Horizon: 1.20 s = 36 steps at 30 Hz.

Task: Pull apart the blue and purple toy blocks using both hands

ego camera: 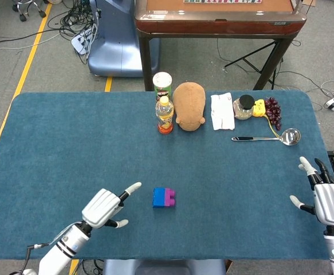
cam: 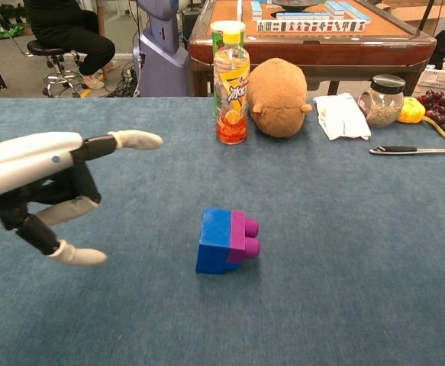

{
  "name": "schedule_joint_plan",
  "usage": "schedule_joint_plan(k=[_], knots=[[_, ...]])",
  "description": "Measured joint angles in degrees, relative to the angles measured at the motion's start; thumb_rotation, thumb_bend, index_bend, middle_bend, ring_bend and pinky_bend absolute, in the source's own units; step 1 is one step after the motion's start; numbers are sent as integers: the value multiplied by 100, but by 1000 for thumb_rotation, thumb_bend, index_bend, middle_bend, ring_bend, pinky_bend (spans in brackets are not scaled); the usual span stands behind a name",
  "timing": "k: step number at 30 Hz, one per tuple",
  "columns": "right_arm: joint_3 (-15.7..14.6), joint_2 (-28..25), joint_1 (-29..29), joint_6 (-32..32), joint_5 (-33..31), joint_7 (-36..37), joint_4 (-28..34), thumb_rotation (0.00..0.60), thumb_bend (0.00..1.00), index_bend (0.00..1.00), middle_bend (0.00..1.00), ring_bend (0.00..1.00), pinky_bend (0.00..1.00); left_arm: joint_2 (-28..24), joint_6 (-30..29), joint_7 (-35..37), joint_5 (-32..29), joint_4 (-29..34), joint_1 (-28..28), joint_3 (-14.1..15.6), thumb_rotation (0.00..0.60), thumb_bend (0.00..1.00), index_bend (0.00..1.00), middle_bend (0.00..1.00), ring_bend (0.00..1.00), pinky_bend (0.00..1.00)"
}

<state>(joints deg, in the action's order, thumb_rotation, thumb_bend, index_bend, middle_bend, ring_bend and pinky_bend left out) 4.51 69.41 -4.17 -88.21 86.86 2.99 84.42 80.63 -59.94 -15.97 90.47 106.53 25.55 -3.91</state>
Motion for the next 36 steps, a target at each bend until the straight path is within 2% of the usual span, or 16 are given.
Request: schedule_joint_plan(k=[7,16,28,36], knots=[[3,27,-24,76,-15,69,-69,600,0,45,280,182,387,528,456,-399,-457,-137,493,-248,600,0,8,918,1000,1000],[-3,64,-42,174,-67,134,-179,600,0,45,280,182,391,1236,607,-1073,-1155,-556,916,-521,600,0,0,931,1000,1000],[-40,68,-50,251,-40,372,-188,600,0,45,280,182,391,1718,779,-1544,-2214,-964,1378,-648,600,0,0,944,1000,1000],[-39,104,-62,296,-68,374,-219,600,2,45,280,182,391,1908,621,-1623,-2530,-1350,1513,-639,600,0,0,945,1000,1000]])
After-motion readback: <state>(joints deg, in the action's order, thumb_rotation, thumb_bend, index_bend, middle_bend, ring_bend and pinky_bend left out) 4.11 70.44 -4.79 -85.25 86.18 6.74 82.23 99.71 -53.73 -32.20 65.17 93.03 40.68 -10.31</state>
